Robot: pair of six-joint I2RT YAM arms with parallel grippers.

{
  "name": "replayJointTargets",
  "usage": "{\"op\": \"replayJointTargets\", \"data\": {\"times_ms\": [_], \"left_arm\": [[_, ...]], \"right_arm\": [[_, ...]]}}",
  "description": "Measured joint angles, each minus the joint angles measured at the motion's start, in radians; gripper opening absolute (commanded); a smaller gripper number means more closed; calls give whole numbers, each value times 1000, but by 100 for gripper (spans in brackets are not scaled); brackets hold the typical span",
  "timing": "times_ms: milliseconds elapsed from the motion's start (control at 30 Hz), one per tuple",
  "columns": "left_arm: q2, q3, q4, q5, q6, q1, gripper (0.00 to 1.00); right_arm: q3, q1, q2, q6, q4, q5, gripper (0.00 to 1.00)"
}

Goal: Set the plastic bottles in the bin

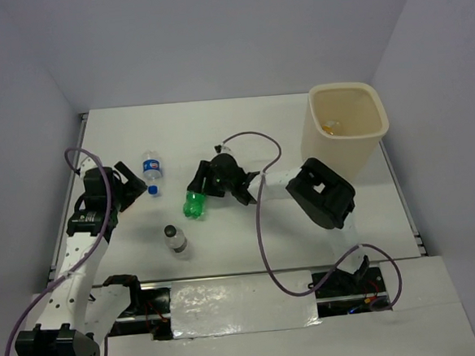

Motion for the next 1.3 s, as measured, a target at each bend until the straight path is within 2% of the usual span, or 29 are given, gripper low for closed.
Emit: {"op": "replayJointTargets", "data": {"times_ms": [167,367,500,600,733,833,933,967,1033,1067,1300], "left_arm": [[-8,0,-3,29,1,0,99],[-13,0,-2,42,1,0,99],[-7,0,2,53,2,0,99],[8,0,9,56,3,0,99],[42,4,23,55,3,0,99],[72,14,34,53,4,0,99],[112,31,49,43,6,0,99],[124,35,54,41,6,0,99],[148,45,61,40,9,0,99],[160,50,68,40,11,0,99],[285,116,83,39,53,0,99]], "right_arm": [[-86,-109,-146,-87,5,-55,11],[-61,-165,-462,-302,-108,-17,11],[-26,-173,-702,-457,-167,114,12],[3,-225,-858,-553,-225,255,14],[30,-432,-1004,-631,-301,420,17],[31,-591,-1049,-646,-370,488,20],[31,-726,-1047,-650,-452,496,32],[32,-760,-1038,-646,-476,488,55],[35,-822,-1005,-625,-531,458,80],[40,-851,-979,-618,-564,433,100],[44,-880,-935,-588,-649,259,100]]}}
